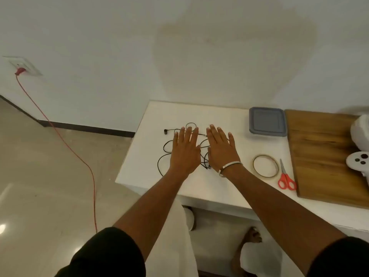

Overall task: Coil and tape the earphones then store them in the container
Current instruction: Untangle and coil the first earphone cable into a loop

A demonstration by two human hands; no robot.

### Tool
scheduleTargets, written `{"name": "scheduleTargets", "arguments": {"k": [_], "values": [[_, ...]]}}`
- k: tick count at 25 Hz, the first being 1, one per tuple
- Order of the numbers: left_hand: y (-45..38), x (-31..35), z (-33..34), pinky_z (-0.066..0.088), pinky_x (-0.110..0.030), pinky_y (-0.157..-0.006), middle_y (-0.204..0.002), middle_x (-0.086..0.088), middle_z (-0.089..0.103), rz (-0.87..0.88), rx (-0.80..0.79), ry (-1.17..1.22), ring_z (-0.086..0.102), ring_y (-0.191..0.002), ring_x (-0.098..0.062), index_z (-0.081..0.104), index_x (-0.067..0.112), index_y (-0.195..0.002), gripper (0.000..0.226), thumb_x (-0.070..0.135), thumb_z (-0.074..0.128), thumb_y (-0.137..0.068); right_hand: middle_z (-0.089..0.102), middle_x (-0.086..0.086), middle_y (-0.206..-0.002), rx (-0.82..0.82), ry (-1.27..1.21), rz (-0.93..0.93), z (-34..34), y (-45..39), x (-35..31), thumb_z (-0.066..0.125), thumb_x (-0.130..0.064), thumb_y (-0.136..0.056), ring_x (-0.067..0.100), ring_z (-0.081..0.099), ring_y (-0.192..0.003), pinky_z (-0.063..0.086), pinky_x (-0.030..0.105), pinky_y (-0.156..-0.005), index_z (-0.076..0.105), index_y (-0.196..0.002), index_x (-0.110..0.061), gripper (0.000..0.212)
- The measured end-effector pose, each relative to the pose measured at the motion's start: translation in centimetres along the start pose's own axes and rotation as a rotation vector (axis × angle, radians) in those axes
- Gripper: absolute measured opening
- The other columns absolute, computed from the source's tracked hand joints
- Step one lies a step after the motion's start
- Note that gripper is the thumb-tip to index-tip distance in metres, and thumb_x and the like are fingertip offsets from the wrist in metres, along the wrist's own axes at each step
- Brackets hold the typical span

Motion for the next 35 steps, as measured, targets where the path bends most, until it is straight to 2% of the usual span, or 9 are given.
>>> {"name": "scheduleTargets", "arguments": {"k": [4,8,12,19,23,26,29,32,35], "values": [[0.7,-0.4,3.1,0.028,-0.044,-0.113,-0.134,-0.010,0.048,-0.007,-0.141,-0.019,0.045,-0.126,-0.028,0.047,0.008,-0.132,0.039,0.025,0.044,-0.097,0.018,0.004,-0.155,-0.137,-0.023,-0.021,3.7,0.8,0.1,0.047,-0.016,-0.091,0.023,0.016,-0.143,0.012,0.045,-0.116,0.017,-0.147,-0.014,0.063],[1.5,-0.8,5.1,0.028,-0.044,-0.109,-0.136,-0.008,0.047,-0.041,-0.222,-0.003,0.045,-0.125,-0.025,0.047,0.011,-0.130,0.035,0.026,0.040,-0.099,0.037,0.005,-0.144,-0.170,-0.022,-0.036,5.7,1.3,0.1,0.051,-0.015,-0.088,0.025,0.033,-0.133,0.021,0.043,-0.112,0.035,-0.137,-0.016,0.051],[2.0,-0.7,6.3,0.034,-0.041,-0.100,-0.130,-0.007,0.049,-0.043,-0.263,-0.012,0.046,-0.118,-0.024,0.047,0.012,-0.128,0.033,0.025,0.041,-0.099,0.042,0.005,-0.136,-0.175,-0.040,-0.030,6.8,1.2,0.2,0.051,-0.014,-0.087,0.025,0.039,-0.126,0.027,0.042,-0.107,0.046,-0.128,-0.015,0.042],[1.6,-0.9,6.6,0.032,-0.035,-0.089,-0.112,-0.003,0.056,-0.039,-0.231,-0.018,0.049,-0.101,-0.021,0.052,0.015,-0.112,0.018,0.021,0.043,-0.098,0.051,0.003,-0.115,-0.119,-0.043,-0.038,6.3,-0.6,0.3,0.045,-0.016,-0.090,0.022,0.048,-0.107,0.032,0.038,-0.091,0.054,-0.111,-0.017,0.023],[1.4,-1.1,6.3,0.035,-0.038,-0.087,-0.101,-0.002,0.058,-0.023,-0.146,0.033,0.051,-0.094,-0.022,0.056,0.014,-0.104,0.023,0.031,0.043,-0.098,0.058,0.002,-0.101,-0.026,-0.085,0.031,4.9,-3.2,2.0,0.044,-0.009,-0.090,0.023,0.056,-0.097,0.032,0.037,-0.086,0.055,-0.103,-0.016,0.018],[1.1,-1.3,5.9,0.039,-0.040,-0.084,-0.093,-0.003,0.059,-0.026,-0.059,0.083,0.053,-0.088,-0.022,0.057,0.013,-0.098,0.028,0.036,0.040,-0.097,0.059,0.007,-0.101,0.050,-0.059,0.211,3.8,-5.9,5.1,0.045,-0.008,-0.089,0.026,0.057,-0.093,0.037,0.040,-0.085,0.056,-0.105,-0.012,0.020],[0.5,-1.9,5.4,0.039,-0.037,-0.081,-0.094,-0.001,0.056,-0.059,0.012,0.202,0.050,-0.085,-0.019,0.054,0.015,-0.096,0.032,0.037,0.031,-0.096,0.056,0.011,-0.107,0.039,-0.075,0.343,4.2,-7.7,7.6,0.047,-0.015,-0.091,0.029,0.055,-0.099,0.038,0.041,-0.087,0.055,-0.109,-0.008,0.021],[-0.1,-2.6,5.3,0.037,-0.033,-0.082,-0.094,0.002,0.052,-0.084,0.036,0.320,0.047,-0.085,-0.016,0.052,0.017,-0.097,0.021,0.029,0.036,-0.096,0.055,0.011,-0.111,-0.004,-0.126,0.392,5.4,-8.6,8.5,0.047,-0.028,-0.094,0.029,0.053,-0.105,0.038,0.043,-0.091,0.055,-0.112,-0.006,0.029],[-0.6,-2.9,5.2,0.032,-0.030,-0.082,-0.094,0.003,0.051,-0.078,0.053,0.350,0.045,-0.086,-0.015,0.053,0.018,-0.098,0.020,0.026,0.035,-0.094,0.056,0.012,-0.109,-0.025,-0.156,0.386,6.4,-9.2,8.3,0.047,-0.027,-0.094,0.029,0.054,-0.103,0.040,0.041,-0.091,0.058,-0.108,-0.007,0.027]]}}
Point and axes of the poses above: each hand's wrist, its own y-axis away from the middle knuckle, its own z-axis out of the palm, x = y × z, the point moved 9 cm from there along -y, towards the middle knuckle
